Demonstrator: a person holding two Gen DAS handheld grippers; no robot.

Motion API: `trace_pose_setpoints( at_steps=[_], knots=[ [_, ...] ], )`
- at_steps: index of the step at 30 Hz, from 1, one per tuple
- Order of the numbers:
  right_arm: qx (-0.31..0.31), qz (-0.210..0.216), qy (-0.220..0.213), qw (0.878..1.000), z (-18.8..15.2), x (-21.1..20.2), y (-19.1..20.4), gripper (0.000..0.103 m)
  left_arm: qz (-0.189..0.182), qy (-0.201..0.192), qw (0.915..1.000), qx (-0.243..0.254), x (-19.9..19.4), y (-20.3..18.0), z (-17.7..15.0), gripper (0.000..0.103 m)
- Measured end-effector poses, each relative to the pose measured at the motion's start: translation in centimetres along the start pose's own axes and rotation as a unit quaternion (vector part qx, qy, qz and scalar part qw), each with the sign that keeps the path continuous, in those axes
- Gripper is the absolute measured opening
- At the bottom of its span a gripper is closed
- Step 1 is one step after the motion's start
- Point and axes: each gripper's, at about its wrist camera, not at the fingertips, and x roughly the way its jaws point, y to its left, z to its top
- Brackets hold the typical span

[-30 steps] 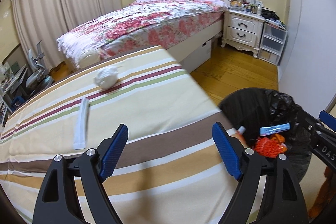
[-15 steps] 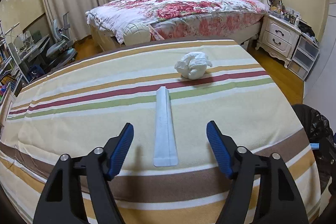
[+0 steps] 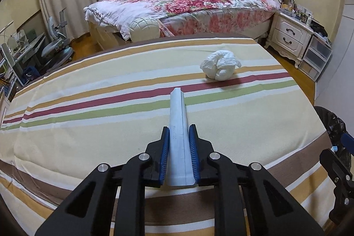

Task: Collect trash
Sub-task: 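Grasp the white tube with the left gripper while the right gripper grasps the white tissue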

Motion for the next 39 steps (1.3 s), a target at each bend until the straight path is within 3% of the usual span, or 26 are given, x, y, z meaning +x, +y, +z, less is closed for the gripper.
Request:
trace_pose_setpoints(
  at_steps=[6,16,30,36,38,39],
  knots=[
    [-0.021,0.028,0.007,0.999,1.4,1.6,2.8,0.078,0.044,-0.003,0.9990,-0.008,-0.2,5.1,-0.5,0.019],
    [-0.040,0.039,0.025,0.998,4.8,6.0,7.4,0.078,0.111,0.006,0.9900,-0.087,-0.4,15.3,-1.3,0.019],
    [-0.053,0.014,0.052,0.997,8.3,11.3,10.7,0.076,0.102,0.013,0.9877,-0.118,0.2,17.7,-1.4,0.019],
    [-0.059,0.005,0.056,0.997,8.8,12.0,11.2,0.056,0.101,0.012,0.9878,-0.118,0.3,17.9,-1.4,0.019],
    [-0.067,0.005,0.055,0.996,8.9,12.0,11.4,0.039,0.101,0.012,0.9878,-0.118,0.2,18.0,-1.4,0.019],
    [-0.071,0.006,0.055,0.996,8.8,12.0,11.6,0.037,0.100,0.012,0.9878,-0.119,0.2,18.0,-1.4,0.019]
  ],
)
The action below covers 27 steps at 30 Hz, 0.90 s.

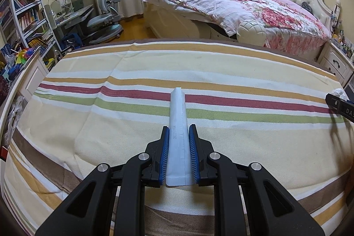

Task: Collect trash
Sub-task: 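Grasp the white tube with the left gripper while the right gripper grasps the white tissue, then lift the white tube and tissue and carry both toward the black bin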

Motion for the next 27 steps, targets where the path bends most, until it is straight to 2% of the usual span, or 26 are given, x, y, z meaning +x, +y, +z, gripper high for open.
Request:
trace_pose_setpoints(
  at_steps=[5,13,27],
  knots=[
    [-0.005,0.007,0.001,1.000,-0.5,-0.6,0.2,0.034,-0.004,-0.001,1.0000,-0.003,0.0,0.1,0.0,0.019],
    [-0.015,0.020,-0.002,1.000,-3.5,-3.0,0.6,0.033,-0.012,-0.005,0.9999,-0.002,-0.4,0.2,-0.1,0.019],
    [-0.034,0.035,-0.009,0.999,-8.4,-7.2,1.8,0.033,-0.025,-0.024,0.9994,0.010,-3.5,-0.7,-2.1,0.019]
  ],
)
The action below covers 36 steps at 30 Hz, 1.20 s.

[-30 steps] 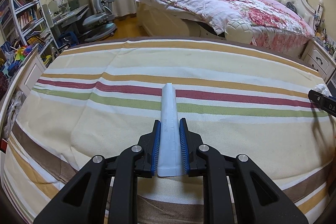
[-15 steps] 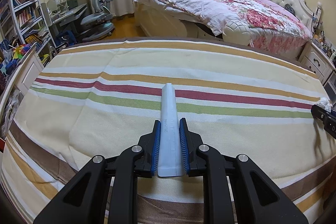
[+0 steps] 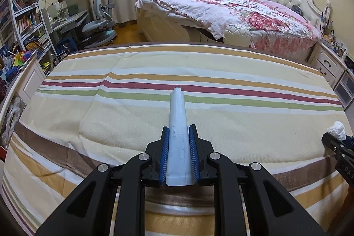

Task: Collect trash
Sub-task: 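Lift the white tube and tissue and carry both toward the black bin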

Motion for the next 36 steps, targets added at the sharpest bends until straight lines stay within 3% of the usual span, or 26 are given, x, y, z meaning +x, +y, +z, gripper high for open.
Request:
trace_pose_setpoints(
  at_steps=[21,36],
  knots=[
    [0.031,-0.013,-0.020,0.999,-6.4,-5.9,-2.7,0.033,-0.060,-0.018,0.9978,0.024,-5.2,-5.5,-4.4,0.019],
    [0.085,-0.048,-0.034,0.995,-9.5,-8.3,-8.7,0.033,-0.103,-0.025,0.9913,0.078,-7.0,-12.5,-6.1,0.019]
  ],
)
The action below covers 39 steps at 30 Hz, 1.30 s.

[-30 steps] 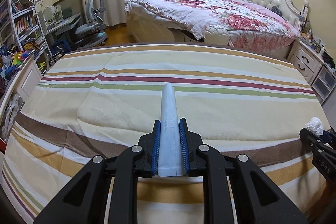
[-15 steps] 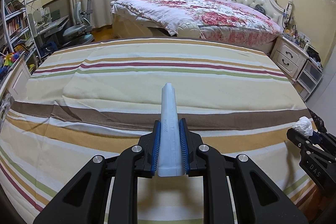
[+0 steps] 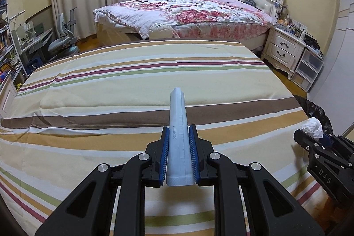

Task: Collect trash
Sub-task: 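Lift the white tube and tissue and carry both toward the black bin, then open both grippers over the bin to drop the tube and tissue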

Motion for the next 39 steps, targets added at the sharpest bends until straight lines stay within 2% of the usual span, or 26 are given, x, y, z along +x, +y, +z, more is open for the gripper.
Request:
trace_pose_setpoints(
  at_steps=[9,19,27,39],
  knots=[
    [0.040,-0.042,-0.010,0.998,-0.8,-0.7,-5.4,0.033,-0.031,-0.004,0.9984,0.046,0.5,-5.4,0.6,0.019],
    [0.086,-0.093,-0.015,0.992,-0.9,-1.1,-11.3,0.034,-0.082,-0.004,0.9928,0.088,1.7,-11.9,1.3,0.019],
    [0.105,-0.121,-0.021,0.987,-0.4,-0.9,-13.8,0.034,-0.109,-0.010,0.9857,0.128,2.7,-16.6,2.5,0.019],
    [0.129,-0.143,-0.027,0.981,0.6,0.3,-17.0,0.034,-0.119,-0.006,0.9803,0.157,5.3,-21.2,3.9,0.019]
  ],
)
